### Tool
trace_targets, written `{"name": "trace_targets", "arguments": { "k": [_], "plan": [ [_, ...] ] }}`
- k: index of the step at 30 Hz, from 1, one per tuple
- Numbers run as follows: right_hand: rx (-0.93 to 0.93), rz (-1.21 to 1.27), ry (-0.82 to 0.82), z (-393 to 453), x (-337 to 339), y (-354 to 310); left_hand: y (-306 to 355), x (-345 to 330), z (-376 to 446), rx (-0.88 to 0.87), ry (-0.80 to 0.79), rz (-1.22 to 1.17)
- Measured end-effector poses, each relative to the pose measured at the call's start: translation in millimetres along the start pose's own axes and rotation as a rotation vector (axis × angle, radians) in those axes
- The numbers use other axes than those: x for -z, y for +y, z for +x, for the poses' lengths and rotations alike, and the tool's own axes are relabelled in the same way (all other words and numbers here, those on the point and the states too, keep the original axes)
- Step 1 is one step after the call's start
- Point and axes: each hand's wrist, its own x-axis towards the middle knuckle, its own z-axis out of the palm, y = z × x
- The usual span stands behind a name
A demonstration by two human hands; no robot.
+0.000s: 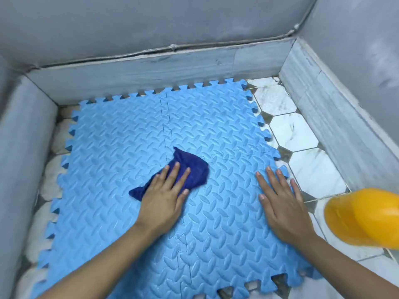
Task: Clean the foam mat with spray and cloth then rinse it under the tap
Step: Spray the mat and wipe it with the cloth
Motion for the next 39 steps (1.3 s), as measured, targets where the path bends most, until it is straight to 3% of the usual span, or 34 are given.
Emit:
{"name": "trace_targets", "arguments": {
  "k": [3,5,7,10,12,17,23,26,30,34,36,39],
  "plan": [
    [0.011,0.158,0.075,0.4,-2.2,8.0,67.7,-20.7,-51.7,-0.400,-0.080,0.015],
    [0.014,0.180,0.081,0.2,-3.8,11.6,81.9,-28.8,-66.4,-0.568,-0.126,0.085],
    [0.031,0.154,0.045,1.0,-1.9,14.8,79.3,-34.4,-56.7,-0.523,-0.077,0.123],
    [0.069,0.088,-0.062,2.8,10.0,13.5,68.0,-31.1,-19.0,-0.252,-0.002,0.128],
    [0.061,0.049,-0.126,1.3,16.9,11.6,65.2,-28.5,-1.3,-0.183,-0.010,0.133],
    [-0.058,0.002,-0.106,-28.3,21.7,-1.3,64.9,-22.4,-4.0,-0.351,-0.083,0.101],
    [-0.044,-0.014,-0.022,-103.1,43.7,3.0,87.1,-11.7,-2.5,-0.299,-0.133,0.016],
    [-0.093,-0.084,0.001,-156.2,53.4,19.0,131.4,-13.2,-8.8,-0.388,-0.159,-0.076],
    [-0.360,-0.102,0.064,-212.2,70.0,55.7,223.2,-17.6,-30.0,-0.612,-0.072,-0.164],
    [-0.506,-0.157,0.104,-241.9,94.1,80.1,302.8,-4.6,-55.1,-0.708,-0.197,-0.182],
    [-0.567,-0.166,0.146,-252.3,101.3,85.8,325.6,-15.2,-65.4,-0.754,-0.193,-0.207],
    [-0.627,-0.164,0.205,-266.4,105.4,88.3,341.1,-24.4,-80.8,-0.749,-0.316,-0.155]
  ]
}}
